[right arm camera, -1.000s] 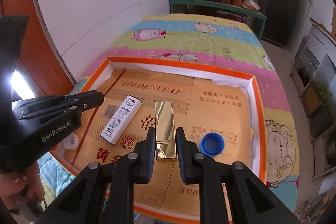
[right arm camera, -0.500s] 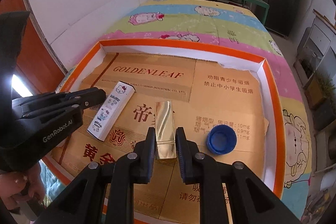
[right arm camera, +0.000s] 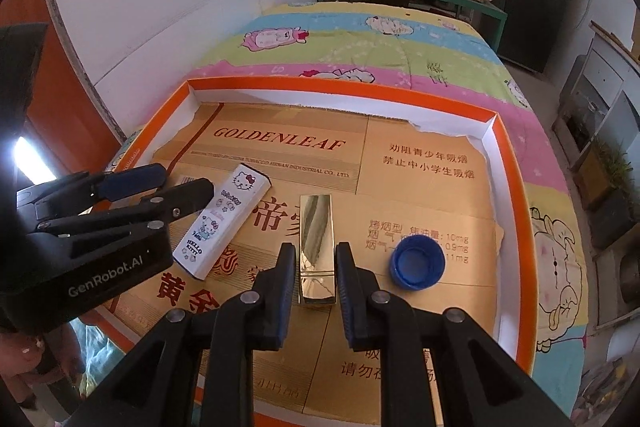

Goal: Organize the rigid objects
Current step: 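Lower the gold case onto the cardboard and open the right gripper, then withdraw both grippers from the tray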

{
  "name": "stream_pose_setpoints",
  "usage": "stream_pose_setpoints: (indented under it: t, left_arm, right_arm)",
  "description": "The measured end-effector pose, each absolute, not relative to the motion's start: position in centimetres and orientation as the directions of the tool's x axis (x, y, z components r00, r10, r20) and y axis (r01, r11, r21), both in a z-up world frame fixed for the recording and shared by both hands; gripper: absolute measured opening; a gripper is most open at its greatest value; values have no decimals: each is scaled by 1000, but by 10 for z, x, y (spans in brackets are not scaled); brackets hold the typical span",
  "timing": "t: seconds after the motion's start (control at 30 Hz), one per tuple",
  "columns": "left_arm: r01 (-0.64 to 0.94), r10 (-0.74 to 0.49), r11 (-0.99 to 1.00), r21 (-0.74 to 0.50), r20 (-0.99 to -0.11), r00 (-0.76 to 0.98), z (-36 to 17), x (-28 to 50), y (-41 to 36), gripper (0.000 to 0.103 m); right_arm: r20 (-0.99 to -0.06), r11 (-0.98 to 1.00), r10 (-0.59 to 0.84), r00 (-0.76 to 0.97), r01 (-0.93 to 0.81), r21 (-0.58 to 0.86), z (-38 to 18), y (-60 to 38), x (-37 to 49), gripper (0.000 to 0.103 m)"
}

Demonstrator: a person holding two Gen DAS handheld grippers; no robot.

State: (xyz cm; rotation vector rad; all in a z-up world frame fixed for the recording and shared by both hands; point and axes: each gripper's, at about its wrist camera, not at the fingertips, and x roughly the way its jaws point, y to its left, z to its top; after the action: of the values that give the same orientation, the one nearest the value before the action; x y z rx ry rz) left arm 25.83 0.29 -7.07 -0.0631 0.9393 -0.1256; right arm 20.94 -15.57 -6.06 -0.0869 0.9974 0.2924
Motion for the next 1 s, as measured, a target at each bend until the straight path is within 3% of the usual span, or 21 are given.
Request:
stream_pose_setpoints:
  t: [0.87, 0.9, 1.0]
  left_arm:
    - [48, -88, 996, -75, -710, 699, -16, 174, 5, 52]
    - [49, -86, 996, -72, -706, 703, -13, 168, 4, 52]
    - [51, -82, 997, -66, -697, 713, -6, 154, 2, 52]
  right_arm:
    - [-772, 966, 228, 593, -236, 104, -22, -168, 147, 21]
    - [-770, 966, 230, 595, -235, 107, -20, -168, 144, 22]
    - [-763, 965, 240, 601, -235, 118, -14, -171, 133, 38]
